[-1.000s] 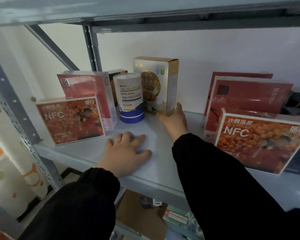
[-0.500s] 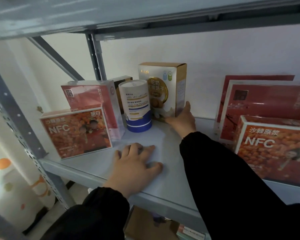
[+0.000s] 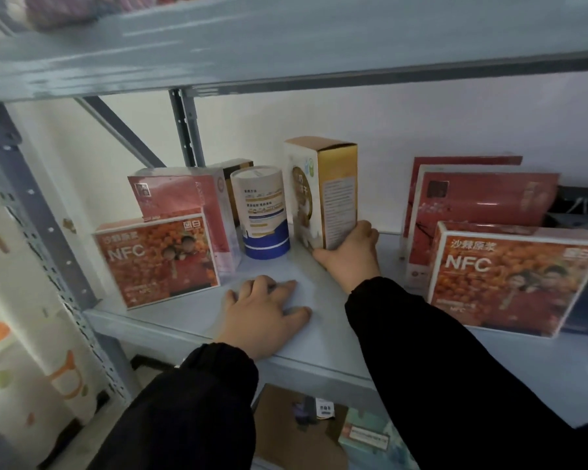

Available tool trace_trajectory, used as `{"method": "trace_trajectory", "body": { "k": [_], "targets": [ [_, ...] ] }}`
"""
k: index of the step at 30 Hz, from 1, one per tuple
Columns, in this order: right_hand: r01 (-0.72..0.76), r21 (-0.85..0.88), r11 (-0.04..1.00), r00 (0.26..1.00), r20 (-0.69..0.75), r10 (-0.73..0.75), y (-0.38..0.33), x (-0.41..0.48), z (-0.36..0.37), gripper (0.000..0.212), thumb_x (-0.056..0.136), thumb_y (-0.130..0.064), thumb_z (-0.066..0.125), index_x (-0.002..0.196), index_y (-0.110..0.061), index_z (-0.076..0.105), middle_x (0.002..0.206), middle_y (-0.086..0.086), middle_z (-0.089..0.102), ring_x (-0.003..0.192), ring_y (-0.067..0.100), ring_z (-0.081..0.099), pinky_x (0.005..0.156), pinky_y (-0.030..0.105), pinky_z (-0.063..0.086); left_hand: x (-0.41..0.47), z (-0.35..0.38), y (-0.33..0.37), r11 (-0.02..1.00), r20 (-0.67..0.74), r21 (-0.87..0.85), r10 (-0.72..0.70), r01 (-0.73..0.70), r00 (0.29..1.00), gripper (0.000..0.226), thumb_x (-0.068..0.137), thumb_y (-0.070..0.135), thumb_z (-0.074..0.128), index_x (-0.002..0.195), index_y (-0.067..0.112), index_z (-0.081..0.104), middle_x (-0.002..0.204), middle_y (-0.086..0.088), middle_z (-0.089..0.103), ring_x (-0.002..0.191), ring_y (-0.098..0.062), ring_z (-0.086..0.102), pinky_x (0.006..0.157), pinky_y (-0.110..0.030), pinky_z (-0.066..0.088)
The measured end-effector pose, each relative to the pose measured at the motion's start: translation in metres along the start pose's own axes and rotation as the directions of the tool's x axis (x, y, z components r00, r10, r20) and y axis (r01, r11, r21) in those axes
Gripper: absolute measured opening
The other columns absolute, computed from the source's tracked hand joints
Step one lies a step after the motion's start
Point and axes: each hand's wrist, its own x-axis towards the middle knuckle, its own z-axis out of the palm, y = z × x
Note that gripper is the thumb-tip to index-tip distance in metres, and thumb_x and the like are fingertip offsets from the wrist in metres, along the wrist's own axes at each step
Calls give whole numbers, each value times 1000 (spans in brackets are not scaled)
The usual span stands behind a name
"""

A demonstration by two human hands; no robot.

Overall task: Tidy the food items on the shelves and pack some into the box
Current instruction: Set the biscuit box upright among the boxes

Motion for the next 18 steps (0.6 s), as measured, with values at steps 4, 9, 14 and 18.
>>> {"method": "trace_trajectory", "body": {
  "k": [4, 9, 14, 18],
  "targets": [
    [83, -32, 996, 996, -38, -84, -5, -37, -16, 79, 73, -41, 88, 126, -9, 39, 123, 7, 45, 115, 32, 58, 89, 37, 52, -2, 1, -1, 1000, 16, 24, -7, 7, 1000, 68, 95, 72, 34, 157, 45, 31, 151, 5, 35, 147, -23, 27, 121, -53, 17],
    [173, -113, 978, 983, -39, -178, -8, -78, -43, 81, 74, -47, 86, 127, -8, 40, 125, 7, 45, 109, 25, 56, 79, 33, 45, -4, 0, 4, 998, -10, -59, 9, -9, 1000, 65, 103, 54, 43, 161, 28, 31, 157, -8, 38, 146, -30, 33, 121, -41, 24],
    [233, -27, 972, 970, -60, -235, -4, -108, -60, 77, 71, -49, 89, 121, -15, 41, 120, -1, 46, 107, 11, 50, 86, 26, 48, 1, -8, 24, 676, -75, -736, -44, -25, 996, 64, 104, 48, 45, 163, 29, 28, 167, 2, 34, 152, -19, 33, 127, -42, 23],
    [270, 162, 949, 963, -26, -269, 1, -114, -68, 70, 72, -47, 89, 120, -23, 45, 118, -11, 56, 110, -4, 55, 81, 9, 49, 5, 10, 37, 226, -120, -967, -13, -114, 993, 66, 88, 66, 65, 147, 64, 36, 154, 16, 51, 143, -9, 48, 122, -47, 36]
  ]
}}
